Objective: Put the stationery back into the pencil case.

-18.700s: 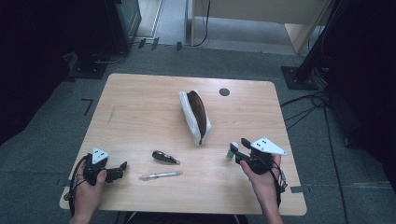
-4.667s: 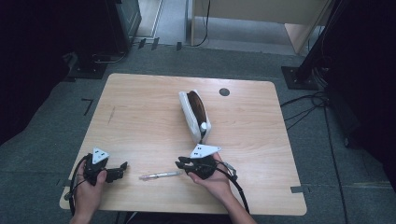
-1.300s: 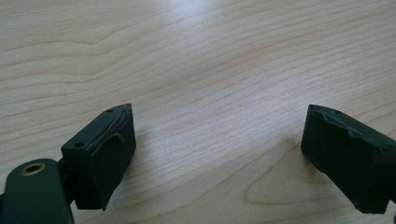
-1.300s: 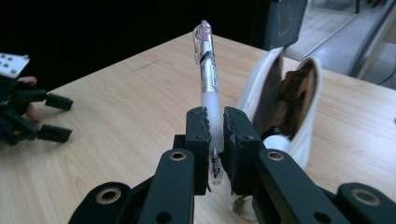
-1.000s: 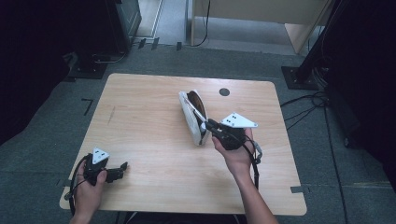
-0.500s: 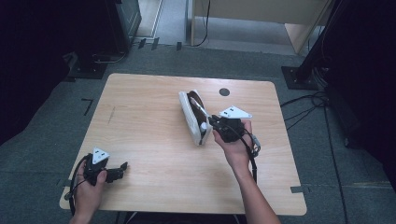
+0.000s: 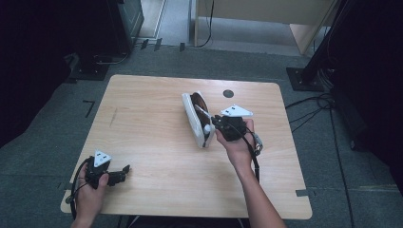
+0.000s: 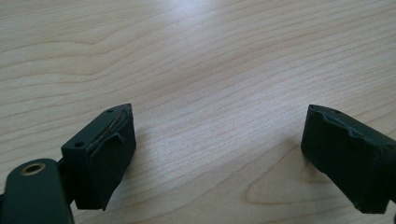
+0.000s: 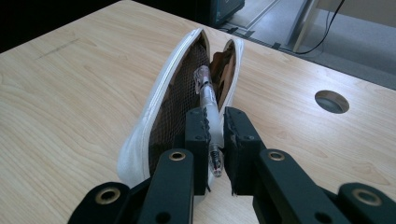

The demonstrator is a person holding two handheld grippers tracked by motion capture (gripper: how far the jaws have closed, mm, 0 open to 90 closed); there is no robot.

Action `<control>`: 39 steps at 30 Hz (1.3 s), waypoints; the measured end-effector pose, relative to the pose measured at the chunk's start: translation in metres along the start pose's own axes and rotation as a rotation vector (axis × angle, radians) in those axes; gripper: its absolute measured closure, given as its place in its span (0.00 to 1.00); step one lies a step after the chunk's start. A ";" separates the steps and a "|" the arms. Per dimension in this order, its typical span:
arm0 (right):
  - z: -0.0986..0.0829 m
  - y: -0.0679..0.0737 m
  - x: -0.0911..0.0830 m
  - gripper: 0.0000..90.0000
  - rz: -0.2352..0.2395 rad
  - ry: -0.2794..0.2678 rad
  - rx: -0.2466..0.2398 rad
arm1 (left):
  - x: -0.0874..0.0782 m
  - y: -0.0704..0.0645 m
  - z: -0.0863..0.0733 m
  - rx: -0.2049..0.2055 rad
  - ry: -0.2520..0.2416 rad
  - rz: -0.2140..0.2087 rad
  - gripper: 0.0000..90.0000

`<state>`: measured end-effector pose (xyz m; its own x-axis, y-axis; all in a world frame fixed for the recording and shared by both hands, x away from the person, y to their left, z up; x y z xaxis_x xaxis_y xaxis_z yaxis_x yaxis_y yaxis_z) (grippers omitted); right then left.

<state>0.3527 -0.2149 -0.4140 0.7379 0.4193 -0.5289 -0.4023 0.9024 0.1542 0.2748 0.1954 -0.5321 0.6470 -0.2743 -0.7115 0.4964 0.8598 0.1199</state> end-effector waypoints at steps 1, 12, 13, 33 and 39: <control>0.001 0.000 0.001 0.90 -0.003 -0.001 -0.005 | 0.000 0.000 0.000 0.000 0.000 0.000 0.12; 0.010 0.013 0.013 0.90 -0.004 -0.007 -0.038 | 0.000 0.000 0.000 0.002 0.001 0.000 0.12; 0.011 0.014 0.014 0.90 -0.005 -0.008 -0.037 | 0.000 0.000 0.000 0.002 0.001 0.000 0.12; 0.016 0.018 0.043 0.89 -0.033 0.001 -0.045 | 0.000 0.000 0.000 -0.001 -0.001 0.000 0.12; 0.017 0.018 0.045 0.89 -0.021 0.006 -0.034 | 0.000 0.000 0.000 -0.001 0.000 -0.001 0.12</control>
<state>0.3881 -0.1782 -0.4209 0.7431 0.3998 -0.5367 -0.4052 0.9070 0.1146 0.2749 0.1953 -0.5322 0.6468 -0.2749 -0.7114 0.4963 0.8600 0.1188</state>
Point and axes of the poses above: each handheld gripper's, and its own axes: x roughly forward along the jaws, z roughly out of its top, y roughly to its left, the point moved 2 cm from there along x, roughly forward along the jaws, and after that the axes turned 9 degrees about x, right-handed, at the moved point
